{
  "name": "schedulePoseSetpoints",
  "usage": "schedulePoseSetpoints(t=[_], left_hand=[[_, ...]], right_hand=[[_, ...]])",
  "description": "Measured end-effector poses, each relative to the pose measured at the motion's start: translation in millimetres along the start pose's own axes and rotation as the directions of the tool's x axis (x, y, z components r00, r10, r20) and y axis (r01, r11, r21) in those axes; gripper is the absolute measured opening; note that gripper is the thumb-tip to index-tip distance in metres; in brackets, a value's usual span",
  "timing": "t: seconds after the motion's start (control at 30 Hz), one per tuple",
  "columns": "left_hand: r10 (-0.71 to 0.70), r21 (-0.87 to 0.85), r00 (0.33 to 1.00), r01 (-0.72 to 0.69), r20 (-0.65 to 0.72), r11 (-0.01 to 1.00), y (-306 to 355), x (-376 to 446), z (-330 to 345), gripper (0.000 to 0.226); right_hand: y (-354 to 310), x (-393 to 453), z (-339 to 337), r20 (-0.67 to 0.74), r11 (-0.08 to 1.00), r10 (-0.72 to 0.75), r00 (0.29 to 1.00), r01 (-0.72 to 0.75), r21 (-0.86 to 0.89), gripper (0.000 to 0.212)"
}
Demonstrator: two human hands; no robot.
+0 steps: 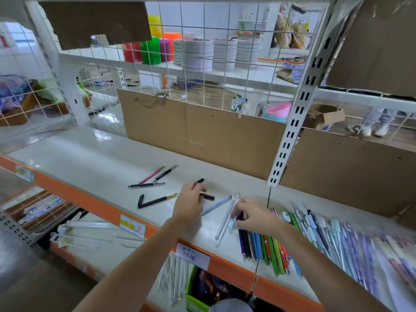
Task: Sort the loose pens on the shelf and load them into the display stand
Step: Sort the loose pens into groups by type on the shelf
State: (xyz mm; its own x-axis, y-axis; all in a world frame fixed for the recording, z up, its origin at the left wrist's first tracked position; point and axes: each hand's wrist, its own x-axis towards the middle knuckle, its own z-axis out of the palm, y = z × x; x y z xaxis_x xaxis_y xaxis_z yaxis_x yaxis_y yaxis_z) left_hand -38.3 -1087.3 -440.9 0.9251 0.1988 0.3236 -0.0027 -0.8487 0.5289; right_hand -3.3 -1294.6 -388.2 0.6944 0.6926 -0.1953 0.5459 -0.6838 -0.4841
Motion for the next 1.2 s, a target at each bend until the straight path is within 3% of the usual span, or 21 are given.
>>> schedulePoseSetpoints(t=[0.13,0.23,0.43,0.63,0.77,0.93,1.0,1.07,1.13,1.2], left_hand=[[0.127,0.07,0.989,-0.132,0.072,0.989,5.8,-4.9,6.9,0.015],[0.093,0.101,0.989,-0.105,0.113,0.989,10.7,-8.8,8.1,0.023],[0.035,0.082,0.985,-0.049,0.168,0.995,18.9,-13.7,7.4,0.022],[-0.014,0.08,0.987,0.001,0.162,0.997,19.3,-18.5,-3.1,0.017],[-0.077,0.129,0.978,0.053,0.192,0.99,13.9,-24.7,-12.2,0.014],[-0.099,0.169,0.973,0.064,0.211,0.984,5.5,-33.5,-21.6,0.021],[-0.09,0.177,0.973,0.053,0.213,0.983,3.6,-35.5,-23.0,0.02],[-0.082,0.154,0.979,0.053,0.188,0.987,2.3,-36.8,-23.7,0.015],[-0.097,0.067,0.983,0.087,0.158,0.994,1.9,-38.3,-26.2,0.01],[-0.085,0.011,0.985,0.084,0.15,0.996,1.4,-41.7,-29.7,0.007]], right_hand=[[0.6,4.3,10.5,-0.009,0.994,-0.037,0.999,0.036,-0.108,0.018],[-0.8,6.2,11.6,-0.027,0.995,-0.037,0.999,0.034,-0.098,0.009],[-6.2,1.8,10.1,-0.158,0.998,0.024,0.987,-0.014,0.065,0.014],[-20.0,9.6,19.3,-0.223,0.995,-0.067,0.973,0.081,0.053,0.008],[-24.3,14.7,26.0,-0.186,0.995,-0.043,0.982,0.06,0.084,0.014],[-24.6,19.0,23.1,-0.119,0.999,0.03,0.992,-0.034,-0.027,0.015],[-23.0,20.1,20.7,-0.111,0.995,0.093,0.989,-0.09,0.03,0.014],[-21.1,19.2,19.4,-0.145,0.969,0.157,0.977,-0.124,0.213,0.01],[-19.4,16.4,17.3,-0.213,0.89,0.213,0.953,-0.1,0.445,0.008],[-19.9,12.8,14.0,-0.262,0.819,0.241,0.935,-0.051,0.572,0.008]])
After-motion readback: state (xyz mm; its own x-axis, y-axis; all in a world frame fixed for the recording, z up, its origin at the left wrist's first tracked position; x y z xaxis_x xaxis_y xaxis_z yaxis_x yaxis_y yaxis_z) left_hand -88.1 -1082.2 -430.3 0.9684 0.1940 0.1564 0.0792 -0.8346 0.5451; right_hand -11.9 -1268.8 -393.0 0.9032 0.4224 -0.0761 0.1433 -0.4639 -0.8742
